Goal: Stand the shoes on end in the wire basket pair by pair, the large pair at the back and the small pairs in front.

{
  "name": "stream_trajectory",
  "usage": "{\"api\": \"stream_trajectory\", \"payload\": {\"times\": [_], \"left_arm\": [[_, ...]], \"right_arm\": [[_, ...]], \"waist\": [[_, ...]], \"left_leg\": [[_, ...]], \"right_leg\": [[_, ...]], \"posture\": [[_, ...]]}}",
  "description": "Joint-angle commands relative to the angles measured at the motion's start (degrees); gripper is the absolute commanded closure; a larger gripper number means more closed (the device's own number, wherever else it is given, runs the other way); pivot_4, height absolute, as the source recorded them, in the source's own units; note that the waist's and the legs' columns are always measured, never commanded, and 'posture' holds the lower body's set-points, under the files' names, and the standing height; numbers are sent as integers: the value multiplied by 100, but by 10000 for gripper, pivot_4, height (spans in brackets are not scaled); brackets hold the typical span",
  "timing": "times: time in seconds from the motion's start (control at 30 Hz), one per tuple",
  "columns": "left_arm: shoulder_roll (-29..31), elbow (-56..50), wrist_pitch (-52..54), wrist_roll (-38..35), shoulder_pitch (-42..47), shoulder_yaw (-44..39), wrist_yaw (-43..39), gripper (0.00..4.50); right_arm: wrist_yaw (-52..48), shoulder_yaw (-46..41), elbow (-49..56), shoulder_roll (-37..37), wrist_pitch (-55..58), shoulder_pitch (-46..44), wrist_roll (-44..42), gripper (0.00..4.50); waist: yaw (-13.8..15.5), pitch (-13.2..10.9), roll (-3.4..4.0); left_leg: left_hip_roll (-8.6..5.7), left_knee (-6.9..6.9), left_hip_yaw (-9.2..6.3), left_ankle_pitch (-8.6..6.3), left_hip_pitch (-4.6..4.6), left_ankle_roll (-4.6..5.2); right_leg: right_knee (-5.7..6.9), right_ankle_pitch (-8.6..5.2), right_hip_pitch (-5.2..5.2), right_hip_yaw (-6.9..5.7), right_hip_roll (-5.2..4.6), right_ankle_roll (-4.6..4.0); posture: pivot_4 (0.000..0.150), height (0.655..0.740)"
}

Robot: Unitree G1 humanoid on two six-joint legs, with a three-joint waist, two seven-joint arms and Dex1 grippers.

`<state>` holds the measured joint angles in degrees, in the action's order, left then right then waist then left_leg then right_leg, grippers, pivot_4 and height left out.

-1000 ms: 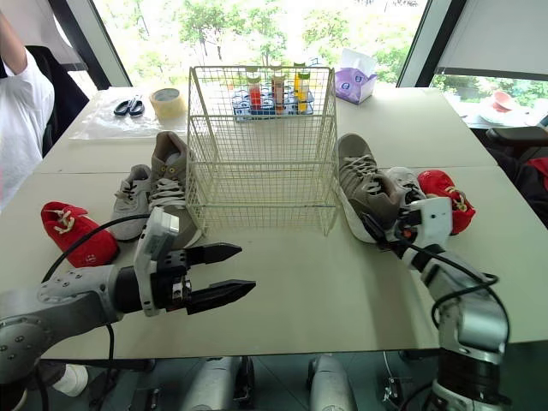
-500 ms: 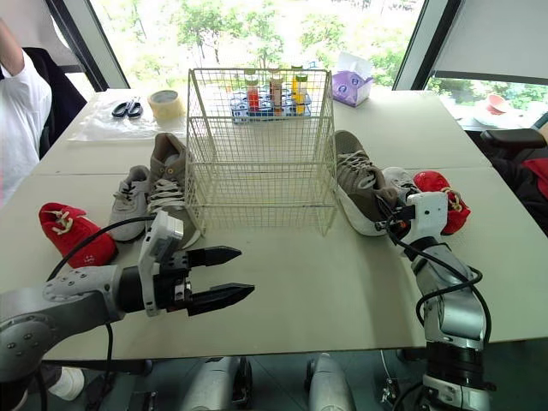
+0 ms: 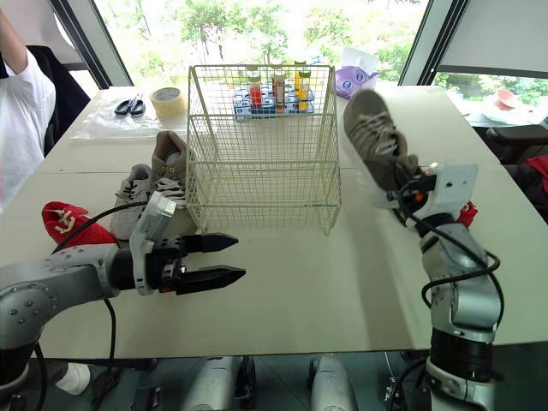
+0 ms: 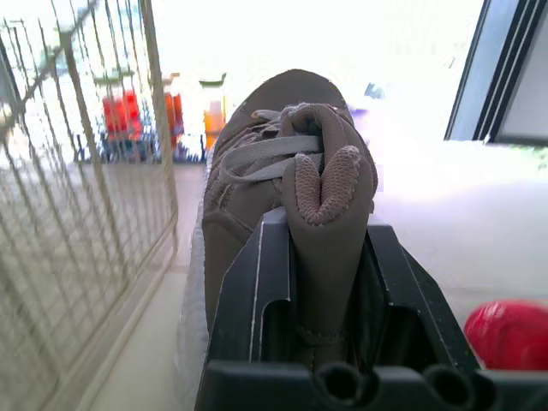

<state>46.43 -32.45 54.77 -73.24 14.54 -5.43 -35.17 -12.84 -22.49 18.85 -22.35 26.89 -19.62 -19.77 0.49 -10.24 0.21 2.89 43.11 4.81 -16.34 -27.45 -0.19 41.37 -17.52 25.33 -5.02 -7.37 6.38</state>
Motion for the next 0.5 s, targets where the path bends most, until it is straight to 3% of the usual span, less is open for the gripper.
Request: {"api": "stream_trajectory", "payload": {"times": [0.03,0.3,0.5], "left_arm": [[56,14,66,-246,183,-157,-121,0],[570,574,211,-1416,858,-988,-51,0],[1153,2152,40,-855,2649,-1287,-382,0]], "right_arm": [[180,-211,480,-288,-71,-580,-133,38115],[-154,-313,-161,-1596,-322,-2331,-130,38115],[-1884,387,-1031,-2584,-871,-3789,-332,38115]], "waist": [[-1,-1,1],[6,-29,13],[-30,-30,11]], "left_leg": [[0,0,1,0,0,0],[-1,1,1,0,-1,1],[-2,-12,13,-1,1,5]], "right_leg": [[0,0,0,0,0,0],[1,1,1,0,-1,1],[-1,-1,5,2,4,3]], "posture": [[1500,6675],[1500,6675],[1500,6675]]}}
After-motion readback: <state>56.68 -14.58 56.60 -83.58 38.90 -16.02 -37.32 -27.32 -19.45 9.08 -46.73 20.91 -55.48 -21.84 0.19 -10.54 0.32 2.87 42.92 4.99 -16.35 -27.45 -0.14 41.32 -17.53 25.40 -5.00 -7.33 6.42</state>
